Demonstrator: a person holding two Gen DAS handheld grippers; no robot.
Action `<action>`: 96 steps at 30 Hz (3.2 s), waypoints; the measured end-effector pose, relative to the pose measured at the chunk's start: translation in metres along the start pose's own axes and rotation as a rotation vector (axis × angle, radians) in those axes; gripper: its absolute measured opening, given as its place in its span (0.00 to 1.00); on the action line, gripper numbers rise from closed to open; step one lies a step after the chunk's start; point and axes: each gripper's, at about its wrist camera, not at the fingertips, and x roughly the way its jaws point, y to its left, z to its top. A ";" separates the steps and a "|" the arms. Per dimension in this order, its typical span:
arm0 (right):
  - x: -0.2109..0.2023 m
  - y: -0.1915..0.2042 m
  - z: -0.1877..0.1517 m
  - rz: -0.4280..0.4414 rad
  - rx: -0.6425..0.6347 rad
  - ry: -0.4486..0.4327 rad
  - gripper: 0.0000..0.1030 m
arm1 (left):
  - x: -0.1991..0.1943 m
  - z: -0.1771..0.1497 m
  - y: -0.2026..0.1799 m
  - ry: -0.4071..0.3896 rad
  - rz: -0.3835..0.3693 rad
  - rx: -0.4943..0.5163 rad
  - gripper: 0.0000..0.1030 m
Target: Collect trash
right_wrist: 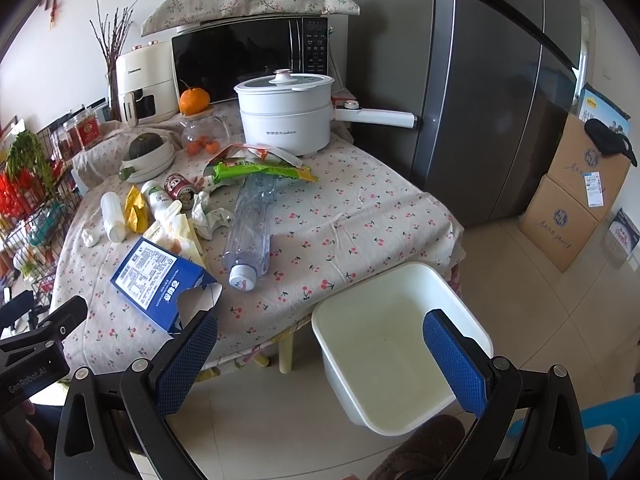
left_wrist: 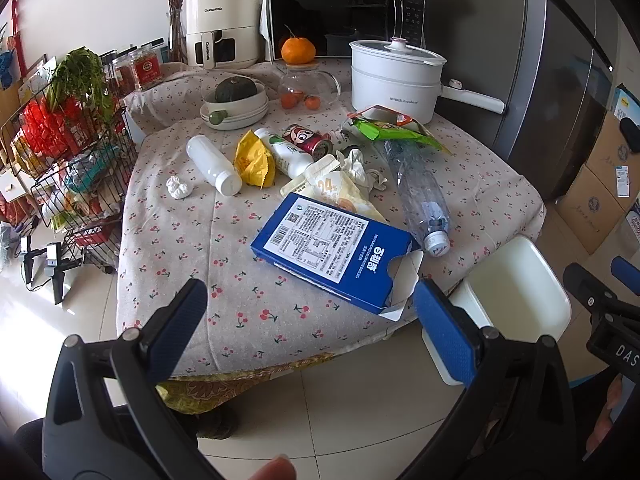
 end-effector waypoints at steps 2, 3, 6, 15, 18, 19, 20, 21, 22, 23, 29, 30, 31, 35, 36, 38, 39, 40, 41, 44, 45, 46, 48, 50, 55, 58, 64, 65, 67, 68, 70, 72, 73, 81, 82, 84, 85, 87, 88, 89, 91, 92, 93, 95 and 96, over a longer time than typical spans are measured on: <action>0.001 0.000 0.000 -0.001 0.001 0.000 1.00 | 0.000 0.000 0.001 -0.002 0.002 -0.001 0.99; 0.001 -0.001 -0.001 -0.002 0.001 0.000 1.00 | 0.000 -0.001 0.001 -0.004 0.005 -0.002 0.99; 0.001 -0.001 0.000 -0.009 -0.001 0.003 1.00 | 0.001 -0.002 0.001 -0.009 0.024 -0.001 0.99; 0.001 0.007 0.018 -0.005 -0.088 0.030 1.00 | 0.014 -0.002 0.008 0.032 0.040 0.027 0.99; -0.005 0.011 0.034 0.027 -0.125 0.027 1.00 | 0.020 0.003 0.017 0.072 0.002 0.024 0.99; -0.006 0.013 0.041 0.044 -0.126 0.031 1.00 | 0.023 0.006 0.020 0.087 -0.007 0.017 0.99; -0.006 0.014 0.047 0.060 -0.131 0.035 1.00 | 0.026 0.010 0.023 0.104 -0.020 0.005 0.99; -0.005 0.016 0.055 0.081 -0.137 0.047 1.00 | 0.029 0.013 0.027 0.120 -0.040 -0.012 0.99; -0.001 0.019 0.065 0.109 -0.141 0.067 1.00 | 0.034 0.016 0.031 0.141 -0.069 -0.033 0.99; 0.006 0.021 0.073 0.146 -0.138 0.096 1.00 | 0.040 0.019 0.034 0.173 -0.105 -0.056 0.99; 0.065 0.025 0.093 0.231 -0.107 0.232 1.00 | 0.081 0.031 0.036 0.389 -0.197 -0.204 0.99; 0.075 0.022 0.089 0.210 -0.111 0.259 1.00 | 0.088 0.032 0.033 0.415 -0.198 -0.230 0.99; 0.084 0.020 0.084 0.194 -0.136 0.301 1.00 | 0.094 0.034 0.028 0.439 -0.197 -0.261 0.99; 0.093 0.006 0.091 0.188 -0.139 0.313 1.00 | 0.119 0.047 0.002 0.470 -0.126 -0.329 0.99; 0.091 0.001 0.096 0.187 -0.128 0.295 1.00 | 0.126 0.051 -0.006 0.474 -0.096 -0.338 0.99; 0.088 -0.008 0.103 0.167 -0.114 0.270 1.00 | 0.143 0.057 -0.015 0.493 -0.038 -0.365 0.99; 0.087 -0.011 0.105 0.152 -0.114 0.264 1.00 | 0.150 0.060 -0.017 0.498 -0.004 -0.391 0.99; 0.087 -0.014 0.106 0.136 -0.116 0.260 1.00 | 0.156 0.061 -0.019 0.504 0.020 -0.415 0.99; 0.086 -0.017 0.105 0.126 -0.116 0.257 1.00 | 0.164 0.063 -0.020 0.508 0.040 -0.438 0.99; 0.083 -0.022 0.106 0.143 -0.110 0.254 1.00 | 0.176 0.060 -0.019 0.511 0.091 -0.520 0.99; 0.082 -0.023 0.105 0.146 -0.111 0.254 1.00 | 0.179 0.058 -0.017 0.514 0.111 -0.549 0.99; 0.082 -0.024 0.105 0.144 -0.115 0.254 1.00 | 0.182 0.057 -0.016 0.515 0.126 -0.574 0.99; 0.082 -0.027 0.105 0.128 -0.123 0.252 1.00 | 0.186 0.056 -0.016 0.516 0.161 -0.592 0.99; 0.083 -0.029 0.105 0.104 -0.126 0.246 1.00 | 0.188 0.055 -0.015 0.511 0.179 -0.599 0.99; 0.091 -0.033 0.102 0.086 -0.114 0.264 1.00 | 0.197 0.049 -0.007 0.557 0.217 -0.611 0.99; 0.098 -0.031 0.099 0.087 -0.114 0.286 1.00 | 0.198 0.044 -0.001 0.554 0.208 -0.627 1.00; 0.105 -0.021 0.099 0.095 -0.129 0.301 1.00 | 0.193 0.035 0.006 0.539 0.136 -0.589 1.00; 0.107 -0.021 0.100 0.098 -0.124 0.305 1.00 | 0.194 0.034 0.009 0.535 0.112 -0.582 1.00; 0.112 -0.022 0.103 0.106 -0.102 0.319 1.00 | 0.193 0.032 0.017 0.529 0.067 -0.563 0.99; 0.116 -0.022 0.104 0.108 -0.089 0.328 1.00 | 0.192 0.031 0.022 0.523 0.045 -0.544 0.99; 0.123 -0.021 0.105 0.115 -0.066 0.348 1.00 | 0.188 0.031 0.030 0.497 0.004 -0.491 0.95; 0.129 -0.018 0.105 0.127 -0.051 0.368 1.00 | 0.181 0.036 0.034 0.450 -0.042 -0.409 0.85; 0.132 -0.016 0.105 0.133 -0.045 0.377 1.00 | 0.176 0.041 0.035 0.424 -0.072 -0.356 0.76; 0.150 0.009 0.101 0.129 -0.075 0.417 1.00 | 0.174 0.039 0.053 0.556 -0.071 -0.269 0.92; 0.152 0.011 0.101 0.127 -0.076 0.420 1.00 | 0.178 0.035 0.056 0.584 -0.053 -0.269 0.94; 0.156 0.013 0.101 0.120 -0.077 0.426 1.00 | 0.189 0.032 0.056 0.636 -0.008 -0.259 0.94; 0.158 0.014 0.100 0.118 -0.077 0.429 1.00 | 0.192 0.028 0.058 0.649 0.006 -0.252 0.95; 0.160 0.017 0.100 0.117 -0.079 0.436 1.00 | 0.195 0.023 0.061 0.645 -0.001 -0.257 0.95; 0.161 0.019 0.099 0.118 -0.082 0.438 1.00 | 0.194 0.022 0.062 0.635 -0.007 -0.263 0.95; 0.161 0.021 0.099 0.120 -0.088 0.439 1.00 | 0.192 0.021 0.063 0.620 -0.006 -0.263 0.94; 0.162 0.025 0.100 0.124 -0.102 0.438 1.00 | 0.186 0.019 0.065 0.592 -0.015 -0.254 0.92; 0.163 0.026 0.100 0.126 -0.107 0.437 1.00 | 0.184 0.021 0.065 0.577 -0.026 -0.250 0.91; 0.164 0.028 0.101 0.129 -0.109 0.438 1.00 | 0.179 0.022 0.067 0.558 -0.035 -0.246 0.91; 0.170 0.029 0.104 0.142 -0.100 0.449 1.00 | 0.165 0.026 0.072 0.505 -0.057 -0.231 0.90; 0.173 0.029 0.105 0.154 -0.088 0.454 1.00 | 0.157 0.028 0.072 0.476 -0.066 -0.217 0.90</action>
